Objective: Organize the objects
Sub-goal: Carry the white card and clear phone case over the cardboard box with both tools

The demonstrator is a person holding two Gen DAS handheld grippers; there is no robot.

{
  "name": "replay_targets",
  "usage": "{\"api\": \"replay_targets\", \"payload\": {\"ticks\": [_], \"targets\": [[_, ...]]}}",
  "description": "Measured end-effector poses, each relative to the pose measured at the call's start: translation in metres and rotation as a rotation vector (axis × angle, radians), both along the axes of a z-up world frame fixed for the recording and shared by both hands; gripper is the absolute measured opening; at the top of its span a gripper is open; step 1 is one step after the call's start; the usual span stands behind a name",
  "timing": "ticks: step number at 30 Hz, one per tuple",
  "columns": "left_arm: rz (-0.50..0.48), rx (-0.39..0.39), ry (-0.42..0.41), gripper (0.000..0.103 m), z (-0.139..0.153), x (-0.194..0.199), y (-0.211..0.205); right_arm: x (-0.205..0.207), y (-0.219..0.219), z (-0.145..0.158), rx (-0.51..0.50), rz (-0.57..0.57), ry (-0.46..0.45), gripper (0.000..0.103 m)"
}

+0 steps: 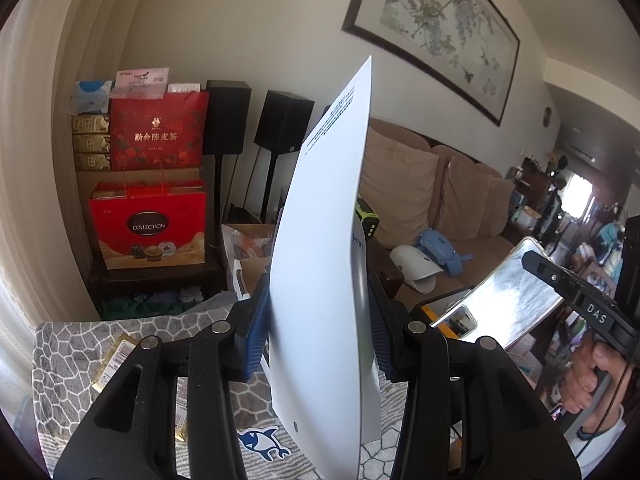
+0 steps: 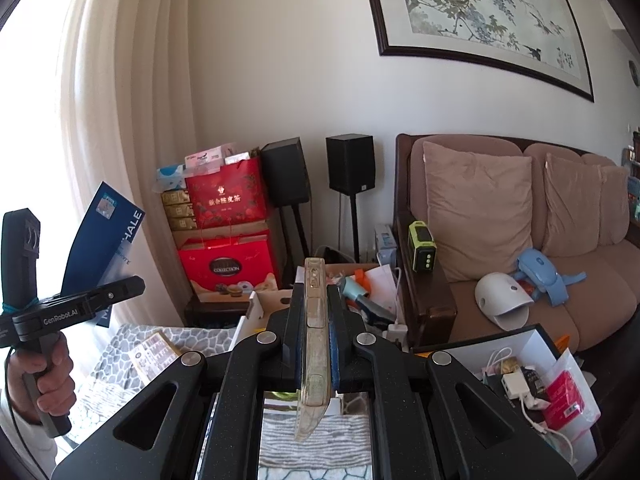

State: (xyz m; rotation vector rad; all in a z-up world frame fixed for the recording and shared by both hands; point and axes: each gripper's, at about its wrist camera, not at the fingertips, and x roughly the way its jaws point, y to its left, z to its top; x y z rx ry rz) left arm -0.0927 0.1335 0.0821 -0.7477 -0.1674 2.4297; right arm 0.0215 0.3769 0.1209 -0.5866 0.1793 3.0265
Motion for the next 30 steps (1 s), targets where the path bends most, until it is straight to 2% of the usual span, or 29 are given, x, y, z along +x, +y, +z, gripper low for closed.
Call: {"api": "replay_targets", "payload": {"ticks": [5,14,19,22,26,30], "targets": [[-0.01,-0.006,-0.036,0.042,-0.013,-0.014,0.006,-0.006,0.012,-0.005,-0.038,0.02,0.0,0.008],[-0.042,0.059,-0.208,0.042,-0.059,-0.055,0.013,-0.026,0.031,-0.032,-0.124,0.046,-0.037,0.008],[-0.081,0.059,-0.291,0.042,-0.085,-0.084,0.029,-0.034,0.039,-0.047,-0.171,0.056,-0.052,0.008],[-0.08,0.023,-0.32,0.042,-0.102,-0.097,0.046,-0.036,0.043,-0.054,-0.185,0.047,-0.06,0.008],[-0.063,-0.111,-0.324,0.042,-0.13,-0.107,0.079,-0.038,0.05,-0.062,-0.195,0.041,-0.072,0.008],[-0.057,-0.168,-0.33,0.042,-0.147,-0.11,0.098,-0.049,0.06,-0.065,-0.229,0.054,-0.071,0.008]]}}
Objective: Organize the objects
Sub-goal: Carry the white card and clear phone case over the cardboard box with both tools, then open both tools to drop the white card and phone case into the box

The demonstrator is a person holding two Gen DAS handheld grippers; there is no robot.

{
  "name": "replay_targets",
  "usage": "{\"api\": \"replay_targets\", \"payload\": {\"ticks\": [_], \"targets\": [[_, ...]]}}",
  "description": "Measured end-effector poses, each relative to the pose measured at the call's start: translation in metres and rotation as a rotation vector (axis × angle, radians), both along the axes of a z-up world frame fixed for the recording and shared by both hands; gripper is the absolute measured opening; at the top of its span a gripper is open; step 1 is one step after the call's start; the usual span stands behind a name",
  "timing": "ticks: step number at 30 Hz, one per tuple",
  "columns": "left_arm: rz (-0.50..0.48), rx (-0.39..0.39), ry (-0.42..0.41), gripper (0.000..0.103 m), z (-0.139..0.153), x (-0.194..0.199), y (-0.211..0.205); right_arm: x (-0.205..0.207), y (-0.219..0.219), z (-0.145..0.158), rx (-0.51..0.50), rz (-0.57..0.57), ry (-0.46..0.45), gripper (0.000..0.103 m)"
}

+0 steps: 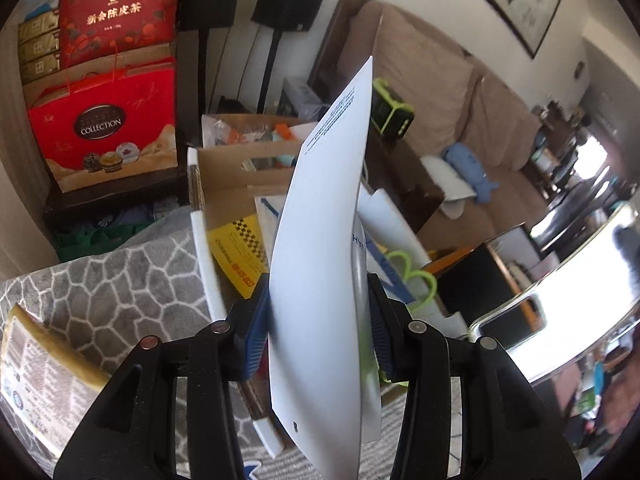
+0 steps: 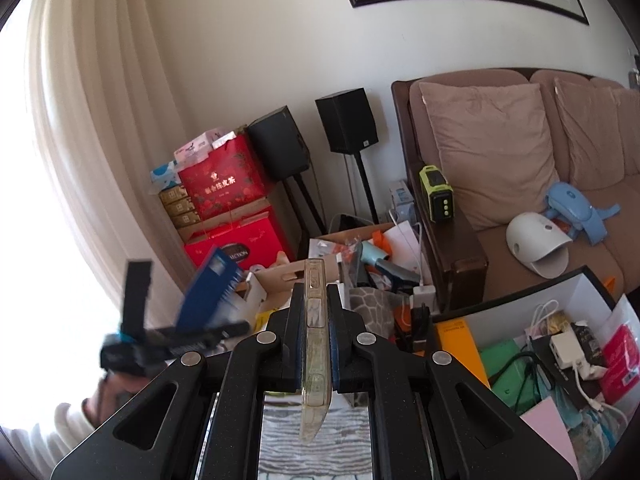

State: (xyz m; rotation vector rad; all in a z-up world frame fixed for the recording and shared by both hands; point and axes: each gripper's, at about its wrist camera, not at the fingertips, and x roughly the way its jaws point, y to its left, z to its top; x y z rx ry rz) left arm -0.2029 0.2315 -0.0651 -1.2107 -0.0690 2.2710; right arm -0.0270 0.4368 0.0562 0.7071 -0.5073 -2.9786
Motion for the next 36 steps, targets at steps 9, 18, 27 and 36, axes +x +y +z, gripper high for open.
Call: {"api": "replay_targets", "payload": {"ticks": [9,18,27,36], "targets": [[0.017,-0.03,-0.017,0.047,-0.012,-0.017,0.014,-0.02,0.018,-0.002,-0.053,-0.01,0.022,0.008],[-0.035,-0.112,-0.01,0.072,-0.018,-0.018,0.025,-0.027,0.04,-0.023,-0.133,-0.051,-0.032,0.008],[-0.053,-0.195,0.123,0.094,0.015,0.011,0.011,-0.034,0.034,-0.024,-0.187,-0.014,-0.028,0.008],[0.031,-0.187,0.191,0.095,0.038,0.026,-0.054,-0.088,0.011,-0.035,-0.37,0.214,-0.078,0.008]]}}
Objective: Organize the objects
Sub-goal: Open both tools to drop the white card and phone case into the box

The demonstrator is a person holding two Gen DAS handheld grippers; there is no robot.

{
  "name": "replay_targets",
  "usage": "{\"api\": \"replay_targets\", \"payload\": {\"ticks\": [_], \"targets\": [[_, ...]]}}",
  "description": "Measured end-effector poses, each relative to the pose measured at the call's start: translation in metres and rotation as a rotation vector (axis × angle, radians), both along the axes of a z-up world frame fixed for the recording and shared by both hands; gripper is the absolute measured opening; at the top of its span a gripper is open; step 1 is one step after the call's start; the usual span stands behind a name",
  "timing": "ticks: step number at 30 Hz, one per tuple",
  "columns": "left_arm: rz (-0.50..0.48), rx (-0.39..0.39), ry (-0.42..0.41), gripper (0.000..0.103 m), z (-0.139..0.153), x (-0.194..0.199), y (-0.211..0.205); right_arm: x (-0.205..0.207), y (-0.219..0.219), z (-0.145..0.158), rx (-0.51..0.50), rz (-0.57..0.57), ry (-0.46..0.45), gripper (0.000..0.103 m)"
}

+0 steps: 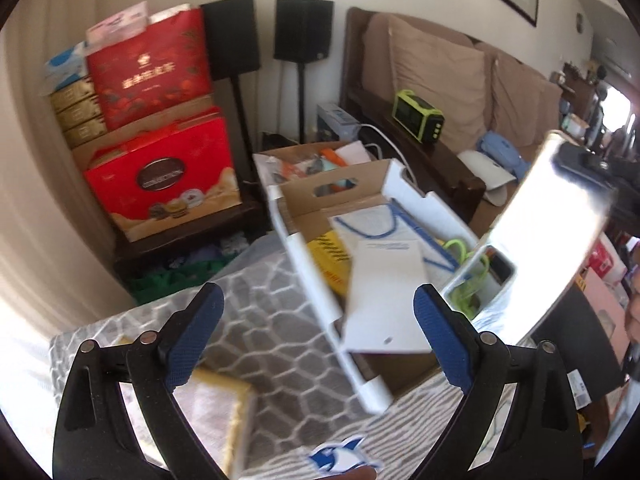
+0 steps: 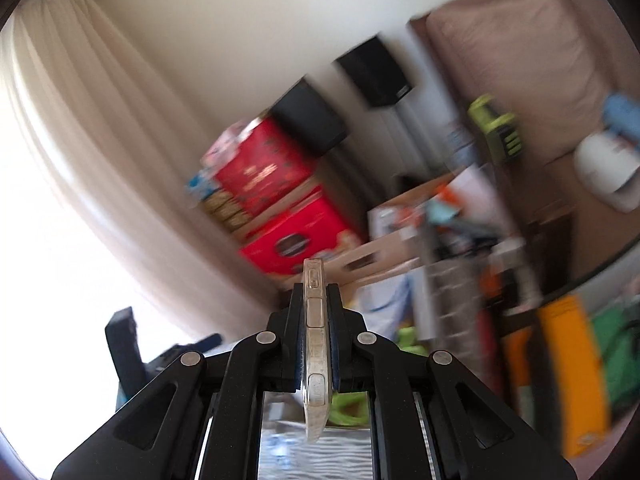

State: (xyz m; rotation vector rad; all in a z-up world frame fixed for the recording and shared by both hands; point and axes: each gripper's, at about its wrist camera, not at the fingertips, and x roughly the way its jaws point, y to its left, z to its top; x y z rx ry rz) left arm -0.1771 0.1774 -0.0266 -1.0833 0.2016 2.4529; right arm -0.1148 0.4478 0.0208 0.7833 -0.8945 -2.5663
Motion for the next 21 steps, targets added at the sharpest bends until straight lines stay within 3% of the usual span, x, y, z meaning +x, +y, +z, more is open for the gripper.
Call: {"api": "replay_targets", "payload": {"ticks": [5,8,11,13,15,18,21], "targets": [[0.15,-0.012,0.027,0.095,-0.005,0.017,-0.055,-0.059,-0.015,-0.03,-0.066,0.108,-0.119,0.008],[0.238,0.029,0.013,0.095,-0.016,0.034,-0.099,-0.092,-0.02,-0.044,-0.023,0.113,-0.178,0.008],[0.316,0.024,-0.01,0.096,-0.025,0.042,-0.14,-0.119,-0.026,-0.054,0.134,0.085,-0.247,0.013],[0.361,0.023,-0.028,0.095,-0.029,0.044,-0.164,-0.126,-0.031,-0.061,0.262,0.059,-0.294,0.023],[0.397,0.054,-0.05,0.095,-0.033,0.046,-0.188,-0.126,-0.032,-0.064,0.343,0.021,-0.302,0.056],[0.432,0.117,-0.085,0.095,-0.04,0.048,-0.216,-0.112,-0.035,-0.054,0.46,-0.057,-0.252,0.074],[0.445,0.149,-0.098,0.095,-0.046,0.049,-0.231,-0.089,-0.05,-0.039,0.501,-0.076,-0.202,0.08]]}}
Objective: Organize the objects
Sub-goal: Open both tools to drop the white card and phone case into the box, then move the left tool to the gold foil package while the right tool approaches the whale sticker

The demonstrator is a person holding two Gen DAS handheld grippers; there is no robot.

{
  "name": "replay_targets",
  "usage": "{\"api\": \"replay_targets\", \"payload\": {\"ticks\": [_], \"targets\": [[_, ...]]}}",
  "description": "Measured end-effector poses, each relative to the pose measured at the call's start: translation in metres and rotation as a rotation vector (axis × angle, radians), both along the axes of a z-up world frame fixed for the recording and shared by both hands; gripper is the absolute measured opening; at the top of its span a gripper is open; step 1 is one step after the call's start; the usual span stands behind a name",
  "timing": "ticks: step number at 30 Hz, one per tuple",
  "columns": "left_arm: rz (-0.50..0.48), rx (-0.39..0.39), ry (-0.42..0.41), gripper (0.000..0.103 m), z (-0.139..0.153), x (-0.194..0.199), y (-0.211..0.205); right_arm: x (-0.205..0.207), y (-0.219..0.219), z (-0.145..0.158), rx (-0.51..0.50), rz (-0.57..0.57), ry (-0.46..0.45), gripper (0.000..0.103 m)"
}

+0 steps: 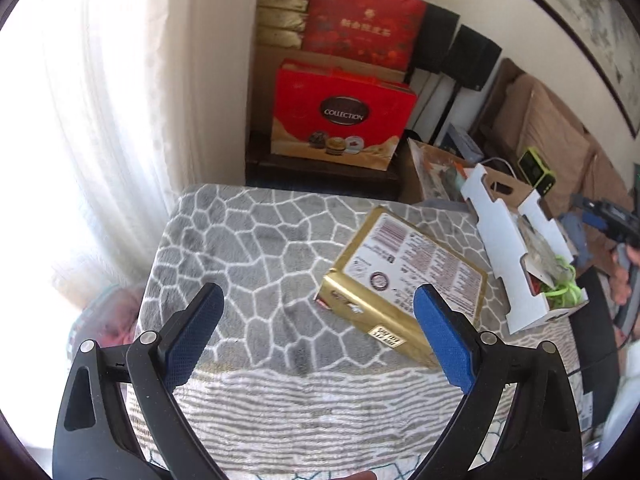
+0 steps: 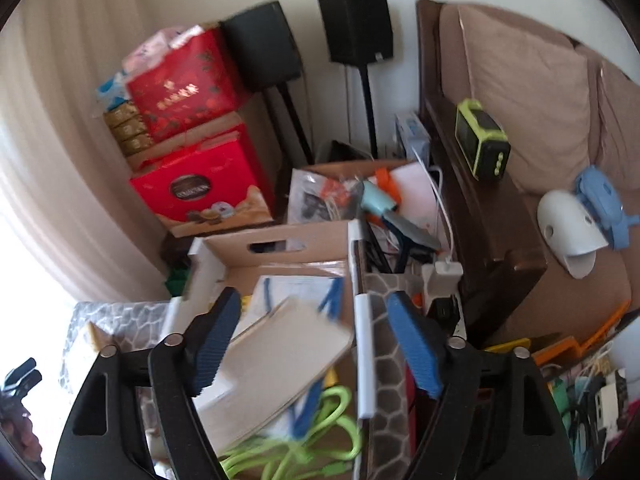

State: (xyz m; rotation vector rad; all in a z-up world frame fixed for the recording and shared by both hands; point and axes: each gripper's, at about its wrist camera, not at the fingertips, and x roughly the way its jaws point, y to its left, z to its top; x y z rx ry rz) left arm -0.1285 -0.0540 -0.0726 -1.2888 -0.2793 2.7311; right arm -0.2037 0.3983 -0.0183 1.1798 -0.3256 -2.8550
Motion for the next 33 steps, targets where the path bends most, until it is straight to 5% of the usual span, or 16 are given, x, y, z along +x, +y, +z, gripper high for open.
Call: {"api": "replay_targets", "payload": {"ticks": [9,13,21,25,28,33], "targets": [[-0.05,-0.046,-0.029,0.096,0.001,-0.013,0.006,0.081,-0.142,-0.011,0.075,0.477,-0.042,0.087],[-0.049,-0.023,-0.051,0.096,-0.009,-0.003,0.01,0.104,-0.194,-0.044,0.156,0.561,-0.105,0.087],[0.013,0.113,-0.13,0.096,-0.038,0.01,0.003,0.102,-0.198,-0.119,0.099,0.468,-0.196,0.084],[0.024,0.148,-0.15,0.096,-0.046,0.012,0.006,0.096,-0.197,-0.121,0.136,0.423,-0.158,0.077],[0.026,0.152,-0.156,0.096,-0.048,0.013,0.007,0.099,-0.201,-0.122,0.228,0.403,-0.124,0.057],[0.04,0.164,-0.17,0.096,-0.051,0.011,0.006,0.107,-0.194,-0.121,0.219,0.438,-0.102,0.054]]}}
